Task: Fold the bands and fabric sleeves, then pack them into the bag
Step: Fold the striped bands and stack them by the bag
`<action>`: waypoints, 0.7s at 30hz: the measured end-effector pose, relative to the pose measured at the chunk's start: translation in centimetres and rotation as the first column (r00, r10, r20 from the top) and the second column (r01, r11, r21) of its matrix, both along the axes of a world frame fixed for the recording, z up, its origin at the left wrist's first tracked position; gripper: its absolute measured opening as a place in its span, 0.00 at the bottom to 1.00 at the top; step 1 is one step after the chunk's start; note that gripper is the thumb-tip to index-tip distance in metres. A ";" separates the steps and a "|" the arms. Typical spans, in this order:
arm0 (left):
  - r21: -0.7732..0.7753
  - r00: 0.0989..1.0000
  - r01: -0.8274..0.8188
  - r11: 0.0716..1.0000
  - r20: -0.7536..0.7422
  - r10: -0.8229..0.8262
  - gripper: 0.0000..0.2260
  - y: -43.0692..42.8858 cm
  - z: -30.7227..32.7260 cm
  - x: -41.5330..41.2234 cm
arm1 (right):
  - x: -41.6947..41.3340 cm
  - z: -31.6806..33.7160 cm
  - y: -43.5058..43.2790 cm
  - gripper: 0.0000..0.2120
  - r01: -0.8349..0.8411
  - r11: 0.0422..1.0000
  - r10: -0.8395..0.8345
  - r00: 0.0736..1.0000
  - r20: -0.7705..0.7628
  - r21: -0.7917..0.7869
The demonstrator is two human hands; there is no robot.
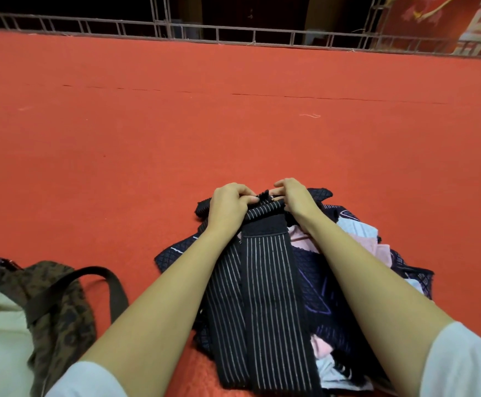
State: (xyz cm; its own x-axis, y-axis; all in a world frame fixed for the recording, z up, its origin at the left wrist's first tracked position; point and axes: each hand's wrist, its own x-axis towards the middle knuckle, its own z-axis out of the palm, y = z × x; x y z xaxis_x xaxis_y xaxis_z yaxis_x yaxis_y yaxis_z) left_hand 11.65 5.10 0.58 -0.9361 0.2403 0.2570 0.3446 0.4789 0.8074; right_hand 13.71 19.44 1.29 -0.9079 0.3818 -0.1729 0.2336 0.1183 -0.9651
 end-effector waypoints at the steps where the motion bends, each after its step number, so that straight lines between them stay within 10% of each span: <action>1: 0.013 1.000 0.001 1.000 0.010 -0.001 0.02 -0.1 0.0 0.1 | 0.1 -0.1 0.0 0.14 -0.005 1.000 0.005 1.000 0.005 0.029; 11: 0.193 0.997 -0.044 0.980 -0.054 0.056 0.06 -2.1 2.9 0.1 | 0.7 -0.5 0.3 0.26 -0.170 0.880 0.146 0.985 0.090 0.444; 21: -0.035 0.998 0.034 0.999 -0.056 -0.036 0.07 -3.7 5.6 0.0 | 3.2 3.4 -1.6 0.11 -0.232 0.963 0.259 0.939 -0.227 0.138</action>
State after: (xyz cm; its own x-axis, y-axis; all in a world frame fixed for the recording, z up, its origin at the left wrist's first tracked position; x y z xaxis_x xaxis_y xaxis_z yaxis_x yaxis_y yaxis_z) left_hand 11.67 1.39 6.16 -0.9110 0.2824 0.3006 0.4066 0.4925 0.7695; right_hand 16.93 17.84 4.65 -0.9850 0.1455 0.0926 -0.0541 0.2490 -0.9670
